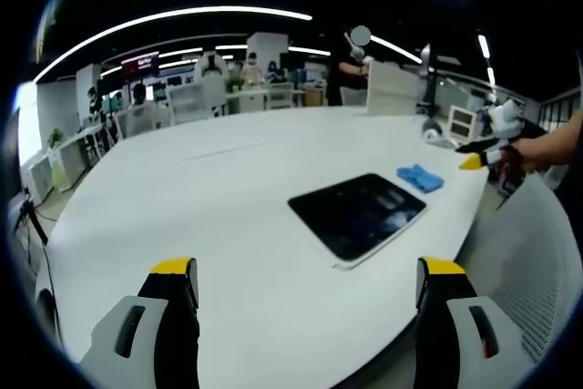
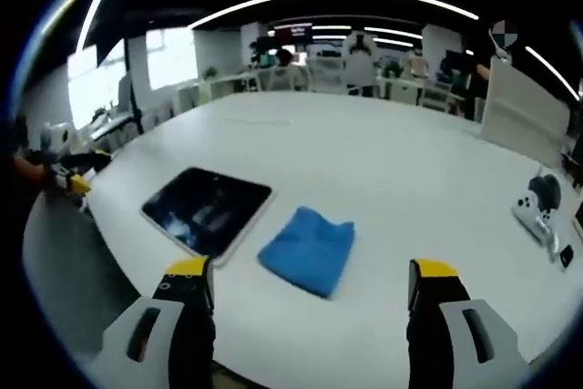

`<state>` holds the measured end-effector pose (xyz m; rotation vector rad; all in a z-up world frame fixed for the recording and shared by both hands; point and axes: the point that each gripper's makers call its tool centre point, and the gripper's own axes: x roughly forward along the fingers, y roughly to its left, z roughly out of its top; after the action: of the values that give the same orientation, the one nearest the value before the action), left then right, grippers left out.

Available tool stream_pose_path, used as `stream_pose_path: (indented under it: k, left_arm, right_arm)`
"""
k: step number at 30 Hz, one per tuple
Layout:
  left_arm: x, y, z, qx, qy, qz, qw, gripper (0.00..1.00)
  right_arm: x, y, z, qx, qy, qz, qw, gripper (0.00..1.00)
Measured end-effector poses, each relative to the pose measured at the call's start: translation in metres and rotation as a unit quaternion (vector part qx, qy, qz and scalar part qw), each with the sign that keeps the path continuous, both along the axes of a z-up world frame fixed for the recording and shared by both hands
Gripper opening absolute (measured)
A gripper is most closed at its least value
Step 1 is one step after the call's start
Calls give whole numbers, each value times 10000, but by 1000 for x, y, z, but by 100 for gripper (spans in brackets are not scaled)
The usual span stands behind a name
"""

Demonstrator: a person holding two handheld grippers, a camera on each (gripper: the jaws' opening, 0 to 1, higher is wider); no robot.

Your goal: Wipe the mirror surface with the cleaning cloth until all visible marks leave the cleaned area.

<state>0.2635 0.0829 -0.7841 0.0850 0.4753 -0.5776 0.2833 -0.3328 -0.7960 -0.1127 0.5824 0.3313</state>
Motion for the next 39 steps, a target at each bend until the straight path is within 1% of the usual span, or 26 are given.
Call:
stream_pose_path:
  k: [3, 4, 5, 6, 9, 10, 11, 12, 14, 15, 17, 18, 19, 20, 21, 22, 24, 25, 26, 27, 28, 29, 31, 33, 36, 39]
  left_arm:
    - [0, 0, 0, 6, 9, 15, 10000, 100]
    - [0, 0, -1, 9, 13, 10, 10000, 100]
    - [0, 0, -1, 11, 23, 6, 10000, 100]
    - [0, 0, -1, 20, 28, 4, 10000, 100]
    - [0, 0, -2, 43, 48, 4, 10000, 100]
    - [0, 1, -3, 46, 58, 7, 10000, 100]
    - [0, 1, -3, 51, 76, 13, 10000, 100]
    - [0, 1, -4, 58, 82, 17, 9999, 100]
    - [-1, 1, -5, 77, 105, 9, 9999, 100]
    - [-1, 1, -5, 88, 113, 6, 9999, 100]
    - [-1, 1, -6, 102, 136, 2, 9999, 100]
    - [-1, 1, -7, 111, 156, 12, 9998, 100]
    - [-1, 2, -7, 112, 164, 17, 9998, 100]
    - [-2, 2, -8, 123, 184, 29, 9998, 100]
    - [-2, 3, -9, 136, 206, 35, 9997, 100]
    - [-2, 3, -10, 142, 226, 36, 9996, 100]
    - [-3, 3, -12, 182, 284, 33, 9994, 100]
    - [-4, 3, -13, 206, 316, 20, 9993, 99]
    - [-4, 3, -14, 223, 333, 11, 9992, 99]
    - [-4, 3, -14, 240, 332, 5, 9992, 99]
    - [-4, 3, -14, 244, 324, 6, 9992, 99]
    - [-4, 3, -13, 234, 313, 21, 9992, 99]
    - [-2, 5, -11, 168, 265, 90, 9995, 99]
    - [-2, 5, -11, 163, 269, 88, 9995, 99]
    - [-2, 4, -11, 174, 267, 57, 9995, 99]
    - [-2, 5, -11, 160, 261, 92, 9995, 99]
  right_arm:
    - [13, 2, 1, -29, -46, 60, 10000, 82]
    - [19, 7, 2, 40, -138, 160, 9998, 79]
    - [24, 11, 4, 86, -247, 240, 9994, 71]
    - [27, 11, 1, 42, -194, 180, 9996, 64]
    - [40, 14, -11, -125, -143, 224, 9996, 52]
    - [44, 16, -14, -85, -116, 226, 9996, 48]
    - [46, 20, -22, 102, 30, 199, 9997, 44]
    - [49, 20, -26, 96, 72, 176, 9998, 42]
    - [54, 23, -35, -13, 139, 207, 9997, 40]
    - [55, 25, -40, -33, 240, 234, 9994, 39]
    - [58, 26, -48, -40, 336, 225, 9992, 39]
    - [60, 25, -54, 137, 461, -16, 9988, 39]
    - [60, 23, -57, 205, 563, -148, 9981, 38]
    - [61, 22, -60, 173, 575, -150, 9981, 37]
    - [64, 19, -59, 217, 496, -351, 9979, 36]
    - [64, 19, -61, 239, 484, -371, 9979, 36]
    - [64, 14, -65, 176, 522, -519, 9971, 32]
    - [63, 14, -69, 119, 555, -485, 9972, 27]
    - [61, 14, -70, 63, 588, -448, 9972, 25]
    - [60, 12, -71, -70, 573, -411, 9975, 23]
    - [60, 12, -69, -137, 542, -383, 9977, 19]
    - [61, 14, -66, -123, 505, -342, 9981, 18]
    - [63, 16, -66, -153, 536, -284, 9980, 18]
    - [64, 12, -72, -337, 629, -254, 9971, 19]
    - [65, 13, -73, -190, 679, -292, 9971, 17]
    - [69, 14, -73, -254, 710, -247, 9968, 17]
